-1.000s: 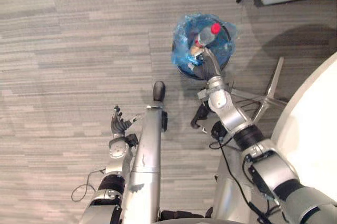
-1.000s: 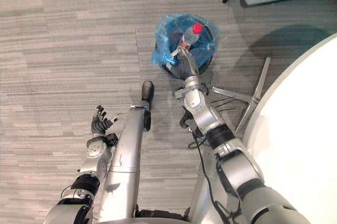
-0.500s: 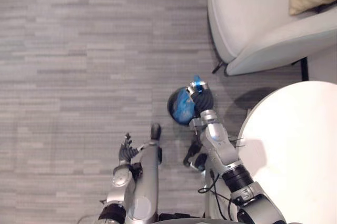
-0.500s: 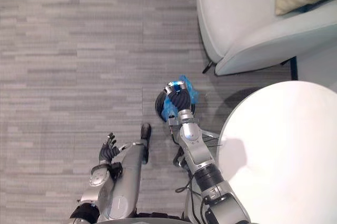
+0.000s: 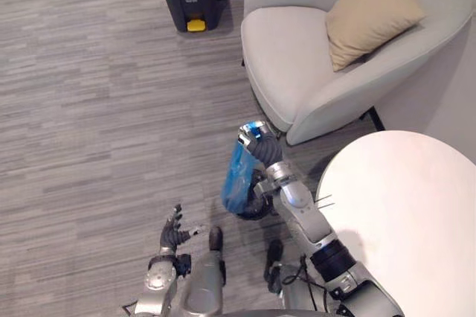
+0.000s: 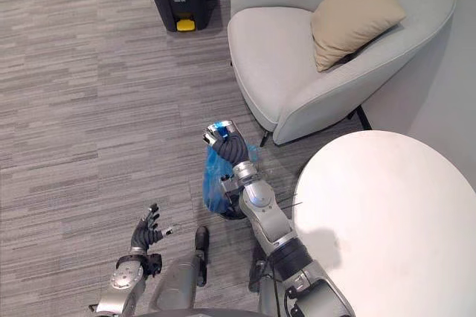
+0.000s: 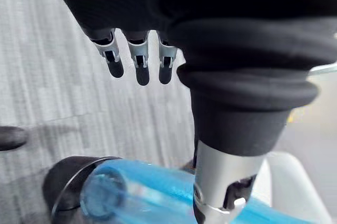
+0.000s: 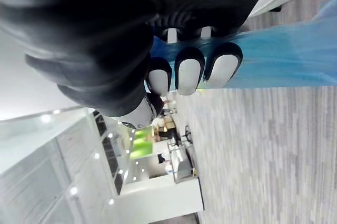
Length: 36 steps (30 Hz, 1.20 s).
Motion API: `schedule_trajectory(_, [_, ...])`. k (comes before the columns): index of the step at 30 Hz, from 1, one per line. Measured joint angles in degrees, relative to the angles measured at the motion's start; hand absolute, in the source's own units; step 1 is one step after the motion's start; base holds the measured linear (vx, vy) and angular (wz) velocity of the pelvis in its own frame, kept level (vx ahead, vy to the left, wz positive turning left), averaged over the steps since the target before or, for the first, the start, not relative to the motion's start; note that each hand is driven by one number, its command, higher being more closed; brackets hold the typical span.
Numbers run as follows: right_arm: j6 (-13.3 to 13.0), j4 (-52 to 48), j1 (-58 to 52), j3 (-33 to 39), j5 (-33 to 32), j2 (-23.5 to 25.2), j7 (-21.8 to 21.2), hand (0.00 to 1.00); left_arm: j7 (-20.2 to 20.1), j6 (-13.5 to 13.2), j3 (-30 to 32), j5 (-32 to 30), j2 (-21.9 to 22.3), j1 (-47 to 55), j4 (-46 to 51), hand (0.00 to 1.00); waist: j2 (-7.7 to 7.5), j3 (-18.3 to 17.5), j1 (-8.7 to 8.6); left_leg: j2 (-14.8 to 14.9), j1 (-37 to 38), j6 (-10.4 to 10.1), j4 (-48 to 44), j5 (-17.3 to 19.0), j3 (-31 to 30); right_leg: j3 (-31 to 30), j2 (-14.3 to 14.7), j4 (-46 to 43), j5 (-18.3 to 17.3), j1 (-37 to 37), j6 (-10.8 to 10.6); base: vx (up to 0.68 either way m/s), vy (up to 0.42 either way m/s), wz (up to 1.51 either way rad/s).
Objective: Gather rubbish on tea table into small bin, then transfer packed bag to large trash can.
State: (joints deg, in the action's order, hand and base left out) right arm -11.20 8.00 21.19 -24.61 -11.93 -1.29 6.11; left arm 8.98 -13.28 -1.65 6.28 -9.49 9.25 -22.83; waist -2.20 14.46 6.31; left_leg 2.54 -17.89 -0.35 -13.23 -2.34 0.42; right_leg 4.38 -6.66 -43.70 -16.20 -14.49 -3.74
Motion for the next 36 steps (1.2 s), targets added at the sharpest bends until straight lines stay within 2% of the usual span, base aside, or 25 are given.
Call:
schedule_trajectory(1, [-0.2, -0.8, 1.1, -0.7, 1.2, -0.6, 0.4, 1.00, 0.2, 0.0, 0.4, -0.2, 0.2, 1.6, 3.8, 0.00, 0.34, 0.1, 0.97, -0.5, -0.5, -1.1, -0.1, -0.8, -1.0, -0.9, 0.7, 2.9, -2.2, 1.5, 0.3, -0.22, -0.151, 0.40])
schedule_trajectory(2, [-0.2, -0.8, 1.9, -1.0, 1.3, -1.0, 0.4, 1.00, 0.2, 0.0, 0.4, -0.2, 0.6, 2.7, 5.5, 0.00, 0.90, -0.1, 1.22, -0.8, -0.8, -1.8, 0.6, -1.5, -1.8, -0.6, 1.2, 4.8, -2.9, 2.1, 0.8, -0.25, -0.099, 0.24])
schedule_trajectory(3, [-0.3, -0.9, 3.9, -1.0, 1.2, -1.6, 0.4, 1.00, 0.2, -0.6, 0.1, -0.1, 1.7, 4.5, 8.2, 0.00, 1.62, -0.6, 2.36, -0.5, -1.3, -1.6, 2.7, -3.3, -2.1, 0.8, 1.9, 8.9, -5.0, 2.9, 2.4, -0.28, -0.112, 0.18])
schedule_trajectory(4, [-0.8, -0.9, 6.8, -0.7, 0.7, -2.6, 0.5, 1.00, 0.1, -1.1, -0.3, 0.0, 2.9, 5.4, 9.6, 0.00, 2.80, -0.6, 2.63, -0.2, -2.5, -2.3, 4.7, -5.7, -2.9, 2.0, 2.5, 11.3, -7.3, 3.0, 3.3, -0.30, -0.122, 0.28])
schedule_trajectory(5, [-1.0, -0.8, 8.1, -0.6, 0.5, -3.7, 0.5, 1.00, 0.0, -0.9, -0.9, 0.1, 3.9, 5.5, 10.0, 0.00, 4.38, -0.6, 2.19, 0.2, -3.2, -2.3, 5.8, -7.2, -4.2, 3.3, 3.3, 11.3, -6.6, 2.2, 3.7, -0.40, -0.182, 0.55])
schedule_trajectory(6, [-1.2, 0.0, 11.9, -0.5, -0.9, -6.8, 0.8, 1.00, -0.1, -0.9, -2.6, 1.5, 5.8, 6.9, 13.6, 0.00, 6.98, -1.0, 2.19, 1.5, -3.7, -3.8, 11.0, -8.8, -6.6, 5.6, 4.9, 11.7, -5.0, 0.4, 5.0, -0.33, -0.139, 0.57])
schedule_trajectory(7, [-1.1, 0.2, 13.0, -0.4, -1.4, -7.8, 1.3, 1.00, -0.2, -0.9, -3.2, 2.3, 6.3, 7.1, 15.3, 0.00, 7.54, -1.1, 2.21, 2.0, -3.6, -4.7, 12.8, -7.9, -6.8, 6.4, 5.0, 12.6, -4.0, 0.1, 5.4, -0.36, -0.111, 0.75])
schedule_trajectory(8, [-1.2, 1.0, 15.0, 1.0, -2.0, -9.6, 1.5, 1.00, -0.1, -1.2, -4.8, 3.3, 6.8, 6.9, 18.1, 0.00, 7.73, -1.0, 2.54, 2.3, -4.3, -5.3, 14.5, -4.9, -5.5, 8.7, 4.3, 16.2, -1.3, -0.2, 7.0, -0.23, -0.040, 0.57])
schedule_trajectory(9, [-1.1, 2.0, 15.9, 1.7, -2.1, -9.6, 1.5, 1.00, -0.2, -1.3, -5.3, 3.3, 6.9, 6.7, 18.8, 0.00, 7.54, -1.1, 2.51, 1.7, -4.5, -5.0, 13.5, -5.1, -4.4, 9.5, 3.4, 17.2, -0.3, -0.4, 7.2, -0.25, -0.029, 0.86])
schedule_trajectory(10, [-0.7, 2.4, 16.6, 2.4, -2.2, -9.8, 1.5, 1.00, -0.3, -1.3, -6.2, 3.3, 6.8, 5.9, 19.6, 0.00, 7.21, -1.2, 2.06, -0.1, -4.4, -4.6, 8.1, -4.9, -2.0, 10.7, 1.2, 18.1, 0.8, -0.9, 7.0, -0.21, -0.050, 0.82])
schedule_trajectory(11, [-0.7, 2.4, 16.4, 2.1, -2.2, -9.9, 1.5, 1.00, -0.4, -1.4, -6.6, 3.3, 6.7, 5.9, 21.6, 0.00, 7.32, -1.3, 1.18, -0.5, -2.5, -3.0, 0.9, -3.7, 1.1, 11.7, -0.6, 17.8, 1.1, -1.0, 6.8, -0.17, -0.044, 0.80])
schedule_trajectory(13, [-0.7, 2.3, 16.4, 1.3, -2.2, -9.9, 1.4, 1.00, -0.7, -2.6, -6.7, 3.1, 6.5, 5.3, 24.2, 0.00, 7.55, -1.5, 0.58, 0.4, 0.4, -1.4, -3.5, 2.5, 2.4, 12.7, -1.7, 17.7, 1.7, -0.8, 6.9, -0.14, 0.020, 0.48])
schedule_trajectory(14, [-0.7, 2.3, 16.4, 1.0, -2.2, -9.7, 1.4, 1.00, -1.3, -3.1, -6.8, 3.0, 6.4, 3.8, 24.9, 0.00, 7.61, -1.6, 0.63, 1.1, 1.1, -1.5, -3.8, 3.4, 2.7, 13.4, -1.8, 18.5, 2.3, -0.3, 6.6, -0.15, 0.079, 0.44])
schedule_trajectory(16, [-0.7, 2.3, 16.2, 0.9, -2.1, -9.8, 1.2, 1.00, -1.2, -3.2, -8.0, 1.0, 5.9, 1.8, 24.9, 0.00, 7.91, -1.9, -0.16, 1.3, 3.5, -1.8, -0.1, 3.2, 2.9, 15.3, -1.5, 20.2, 3.2, 1.9, 5.9, -0.11, 0.099, 0.45])
schedule_trajectory(17, [-0.7, 2.3, 16.2, 1.1, -2.1, -9.7, 1.2, 1.00, -1.1, -3.2, -9.2, -0.4, 5.2, 0.7, 24.9, 0.00, 7.47, -2.9, -1.15, 0.6, 5.5, -2.2, 5.1, 1.4, 2.3, 16.3, -1.6, 22.0, 4.0, 2.9, 5.1, -0.07, 0.115, 0.49])
schedule_trajectory(18, [-0.7, 2.1, 16.2, 1.3, -2.1, -9.7, 1.1, 1.00, -0.3, -3.2, -10.4, -2.8, 4.6, 0.1, 24.9, 0.00, 7.30, -4.6, -1.08, 0.2, 6.9, -1.8, 10.4, -1.2, 1.9, 17.2, -1.5, 24.6, 5.4, 3.4, 4.5, -0.05, 0.123, 0.43])
schedule_trajectory(19, [-0.7, 2.0, 16.1, 1.3, -2.1, -9.6, 1.1, 1.00, -0.1, -3.2, -10.6, -3.2, 4.6, -0.1, 24.9, 0.00, 7.32, -4.9, -1.09, 0.1, 7.2, -1.7, 11.4, -1.8, 1.8, 17.4, -1.5, 25.1, 5.9, 3.5, 4.4, -0.02, 0.096, 0.23])
schedule_trajectory(21, [-0.8, 1.5, 16.0, 1.3, -2.2, -8.3, 0.9, 1.00, 2.4, -3.1, -10.6, -6.9, 4.7, -1.5, 24.9, 0.00, 7.47, -5.3, -1.01, -0.5, 10.8, -0.9, 17.1, -5.2, 1.3, 17.7, -1.1, 28.0, 8.0, 6.0, 3.4, -0.02, 0.122, 0.12])
schedule_trajectory(26, [-0.8, 1.2, 16.0, -1.1, -4.0, -5.2, -1.0, 1.00, 4.7, -2.1, -10.3, -10.4, 4.7, -1.6, 24.7, 0.00, 7.38, -6.3, -1.02, -1.1, 13.6, -0.4, 18.5, -5.6, 2.5, 16.4, -0.9, 31.4, 10.2, 9.0, 2.4, -0.01, 0.078, -0.12])
schedule_trajectory(30, [-0.7, -0.3, 15.9, -3.4, -6.9, -3.5, -2.0, 1.00, 5.1, -0.5, -9.9, -11.3, 4.9, -2.0, 20.2, 0.00, 7.39, -7.5, -1.60, -1.0, 14.5, -0.3, 18.6, -5.6, 3.0, 15.3, 0.0, 34.8, 12.3, 10.7, 2.3, 0.00, 0.037, -0.15])
schedule_trajectory(33, [-0.7, -0.8, 15.3, -3.5, -8.6, -2.5, -3.1, 1.00, 6.2, 1.7, -9.8, -12.7, 5.1, -1.9, 17.1, 0.00, 7.26, -8.2, -2.28, -0.7, 15.7, -0.3, 18.8, -5.6, 3.0, 15.2, 0.6, 36.3, 12.9, 12.4, 2.3, 0.00, 0.006, -0.02])
schedule_trajectory(36, [-0.7, -2.7, 13.3, -4.8, -10.8, -2.6, -3.8, 1.00, 6.7, 2.0, -8.8, -12.7, 6.6, -1.9, 15.2, 0.00, 7.26, -9.5, -2.28, -0.4, 15.9, -0.4, 19.1, -5.6, 3.0, 14.9, 0.9, 36.4, 13.0, 12.5, 2.4, -0.02, -0.001, -0.05])
